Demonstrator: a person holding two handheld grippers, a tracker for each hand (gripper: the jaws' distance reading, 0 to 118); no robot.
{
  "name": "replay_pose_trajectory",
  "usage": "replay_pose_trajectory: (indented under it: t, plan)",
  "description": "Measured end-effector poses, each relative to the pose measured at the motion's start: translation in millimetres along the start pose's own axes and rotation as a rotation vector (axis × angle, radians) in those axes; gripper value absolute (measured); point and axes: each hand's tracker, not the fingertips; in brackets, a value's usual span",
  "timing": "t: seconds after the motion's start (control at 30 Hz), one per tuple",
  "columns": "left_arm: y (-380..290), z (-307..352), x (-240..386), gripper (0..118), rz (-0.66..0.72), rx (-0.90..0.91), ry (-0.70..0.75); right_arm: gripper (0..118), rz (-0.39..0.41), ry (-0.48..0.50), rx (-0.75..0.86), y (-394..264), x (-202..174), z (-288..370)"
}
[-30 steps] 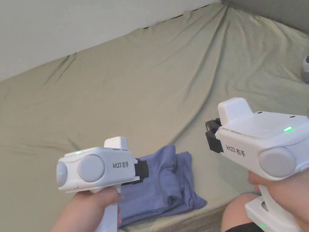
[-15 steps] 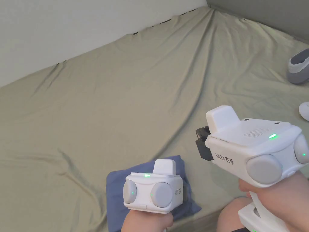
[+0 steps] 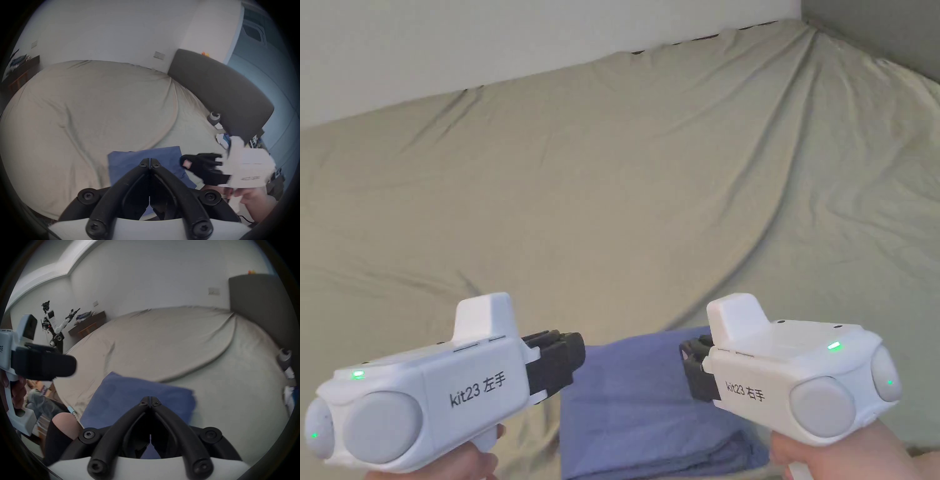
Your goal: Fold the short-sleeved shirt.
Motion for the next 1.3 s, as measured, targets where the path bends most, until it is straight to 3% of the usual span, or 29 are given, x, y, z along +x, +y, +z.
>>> replay_pose_trajectory:
  t: [0.13,0.23,0.3,0.4,0.43,0.47,0.53,0.57,0.6,0.7,0.83,0.93,1.07,1.1,1.13,1.17,1.2,1.23,1.27,1.3]
  plan:
    - [-11,-3,-43,0,0.079,-0.032,0.008,0,-0.024,0.085,-0.092,-3,1,-35]
    - [-21,-19,-61,0,0.103,-0.075,-0.014,0,-0.129,0.143,-0.152,-11,23,-48]
    - [-25,-32,-68,0,0.129,-0.127,-0.066,0,-0.137,0.125,-0.182,-17,40,-54]
    - [-28,-48,-79,0,0.176,-0.189,-0.174,0,-0.234,0.206,-0.179,-19,62,-53]
    - [-29,-52,-85,2,0.201,-0.194,-0.209,0,-0.211,0.188,-0.183,-17,65,-53]
    - [-30,-57,-94,14,0.226,-0.213,-0.252,0,-0.196,0.186,-0.186,-17,66,-51]
    - [-33,-69,-109,74,0.266,-0.267,-0.321,0,-0.19,0.192,-0.198,-16,71,-48]
    - [-35,-76,-113,94,0.261,-0.3,-0.316,0,-0.197,0.192,-0.205,-16,74,-47]
    - [-38,-80,-116,103,0.235,-0.325,-0.313,0,-0.205,0.195,-0.21,-18,76,-46]
    - [-42,-99,-125,103,0.226,-0.325,-0.328,0,-0.212,0.199,-0.21,-21,80,-44]
    - [-51,-124,-137,103,0.433,-0.35,-0.471,0,-0.22,0.214,-0.206,-23,82,-44]
    - [-54,-140,-133,118,0.444,-0.298,-0.561,0,-0.228,0.226,-0.207,-24,83,-45]
    - [-50,-151,-118,118,0.449,-0.286,-0.598,0,-0.221,0.231,-0.207,-24,83,-45]
    - [-49,-150,-112,109,0.412,-0.267,-0.636,0,-0.221,0.23,-0.206,-24,83,-45]
    - [-49,-150,-101,86,0.37,-0.291,-0.639,0,-0.222,0.229,-0.205,-23,82,-44]
    - [-49,-153,-94,86,0.32,-0.327,-0.603,0,-0.221,0.229,-0.204,-23,82,-44]
    - [-49,-155,-86,75,0.257,-0.354,-0.539,0,-0.217,0.228,-0.202,-24,82,-43]
    - [-51,-161,-82,44,0.202,-0.387,-0.418,0,-0.213,0.227,-0.199,-24,81,-43]
    - [-53,-163,-86,25,0.236,-0.386,-0.415,0,-0.209,0.224,-0.198,-24,81,-42]
    - [-49,-160,-94,24,0.298,-0.379,-0.501,0,-0.196,0.221,-0.191,-24,79,-40]
